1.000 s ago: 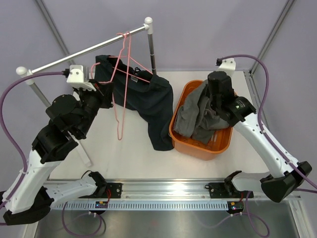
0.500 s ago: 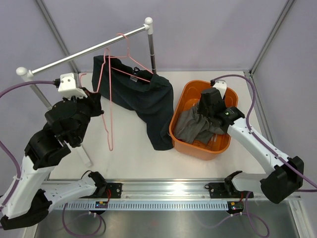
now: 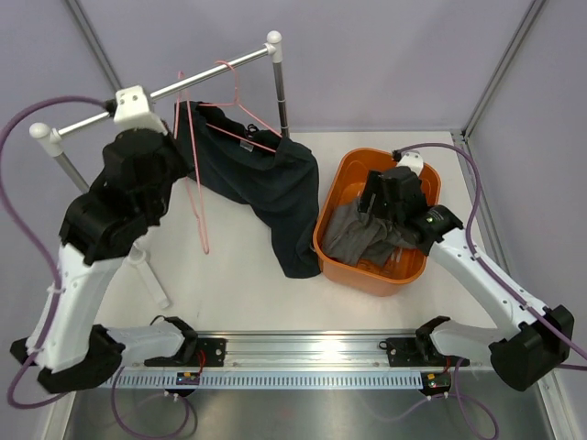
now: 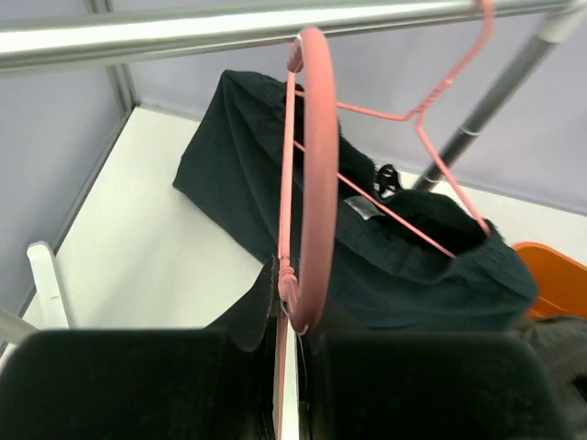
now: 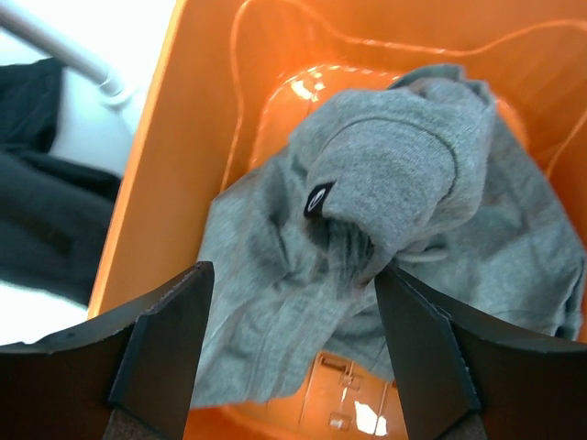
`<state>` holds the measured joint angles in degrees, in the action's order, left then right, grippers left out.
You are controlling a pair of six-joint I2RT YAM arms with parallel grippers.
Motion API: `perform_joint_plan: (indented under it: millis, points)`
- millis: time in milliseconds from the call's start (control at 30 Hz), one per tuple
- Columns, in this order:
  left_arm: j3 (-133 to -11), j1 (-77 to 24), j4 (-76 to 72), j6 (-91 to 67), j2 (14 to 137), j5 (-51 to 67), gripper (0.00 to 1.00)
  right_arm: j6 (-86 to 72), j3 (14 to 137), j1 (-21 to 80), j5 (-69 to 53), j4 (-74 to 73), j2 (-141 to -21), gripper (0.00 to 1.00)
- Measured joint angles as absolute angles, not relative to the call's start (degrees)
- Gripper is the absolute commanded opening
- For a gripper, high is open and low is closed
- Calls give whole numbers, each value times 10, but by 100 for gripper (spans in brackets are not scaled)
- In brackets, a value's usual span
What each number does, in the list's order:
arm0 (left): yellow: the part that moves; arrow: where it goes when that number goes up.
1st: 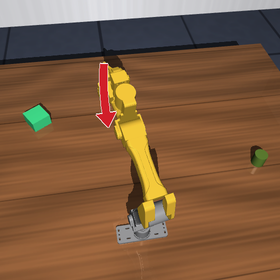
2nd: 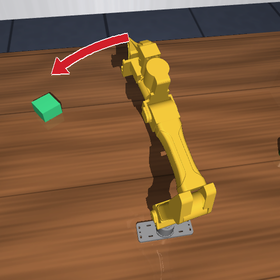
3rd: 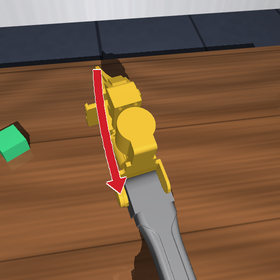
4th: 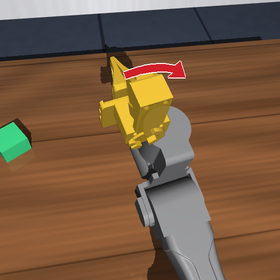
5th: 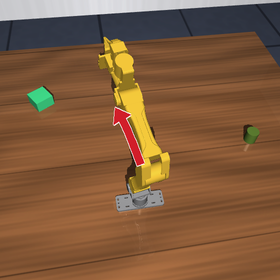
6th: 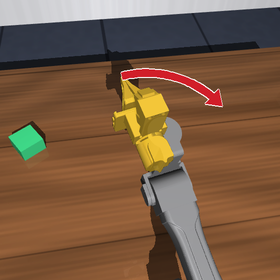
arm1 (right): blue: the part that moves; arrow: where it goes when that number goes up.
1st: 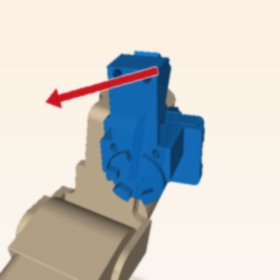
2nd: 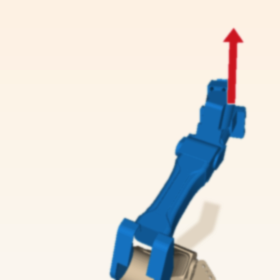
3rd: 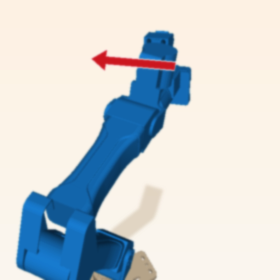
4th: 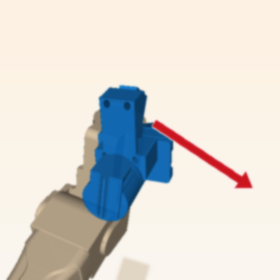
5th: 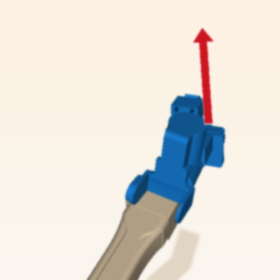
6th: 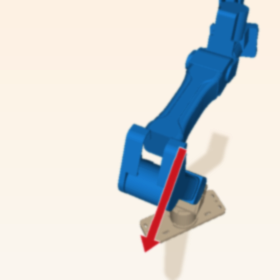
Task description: Remove the shorts from the hanger
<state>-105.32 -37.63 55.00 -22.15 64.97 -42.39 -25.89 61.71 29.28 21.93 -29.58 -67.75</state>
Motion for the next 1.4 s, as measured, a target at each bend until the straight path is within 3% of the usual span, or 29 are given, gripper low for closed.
perform_joint_plan:
  millis: [200,500,967,1400]
  points:
    - [-1160,-226,602,-220,782,-300,0,-260,602,293,187,-296,-622,83]
    - [-1284,-129,627,-225,869,-185,0,-258,601,293,157,-296,-588,83]
    - [-1264,-69,628,-229,892,-146,0,-257,582,293,147,-296,-584,82]
    - [-1138,-53,584,-228,832,-147,0,-257,564,293,138,-296,-581,80]
